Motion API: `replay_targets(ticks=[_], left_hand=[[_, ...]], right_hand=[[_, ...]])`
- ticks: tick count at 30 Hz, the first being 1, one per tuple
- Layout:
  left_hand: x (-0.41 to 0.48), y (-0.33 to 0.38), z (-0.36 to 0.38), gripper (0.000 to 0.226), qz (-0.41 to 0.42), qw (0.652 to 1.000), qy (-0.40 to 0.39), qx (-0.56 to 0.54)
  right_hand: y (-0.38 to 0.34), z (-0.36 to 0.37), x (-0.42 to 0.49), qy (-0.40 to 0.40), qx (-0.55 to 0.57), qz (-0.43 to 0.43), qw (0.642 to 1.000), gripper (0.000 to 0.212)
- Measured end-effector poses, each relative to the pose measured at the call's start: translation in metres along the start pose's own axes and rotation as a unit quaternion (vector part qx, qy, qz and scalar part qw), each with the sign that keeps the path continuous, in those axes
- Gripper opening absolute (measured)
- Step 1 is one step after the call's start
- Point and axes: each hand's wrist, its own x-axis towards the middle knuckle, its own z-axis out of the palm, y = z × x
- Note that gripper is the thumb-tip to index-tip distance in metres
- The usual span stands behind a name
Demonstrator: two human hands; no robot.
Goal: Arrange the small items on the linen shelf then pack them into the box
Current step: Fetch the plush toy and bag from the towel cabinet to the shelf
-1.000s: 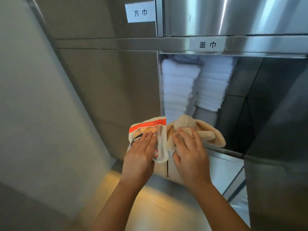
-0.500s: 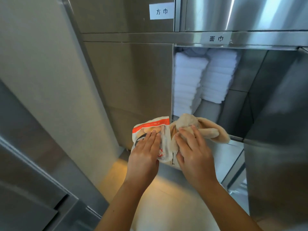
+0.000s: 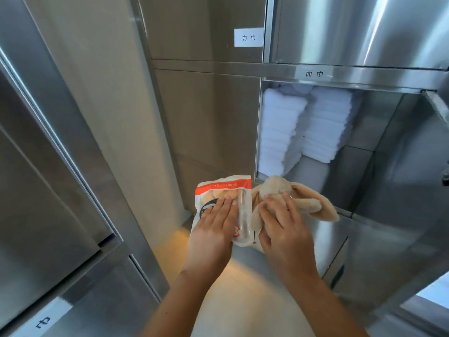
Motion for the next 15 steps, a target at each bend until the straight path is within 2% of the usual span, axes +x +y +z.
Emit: replay_targets(ticks=[5,9,15], left_hand=[[-0.026,0.031,-0.020,0.065,-0.037,0.999,0.010,0.030],[-0.059,0.054,-0.041,0.059,-0.069,0.996,0.019,0.049],[-0.114,0.078,-0.080,0.050,-0.131,0.987,0.023,0.090]], right_hand=[[0.007,-0.019,-0.021,0.004,0.049,-0.045,0.998,0.017],[-0.002,-0.034,-0.042,0.016,0.116,-0.066,0.991,0.024],[-0.032,-0.056,-0.071,-0.013,0.190,-0.105,0.976,0.031]])
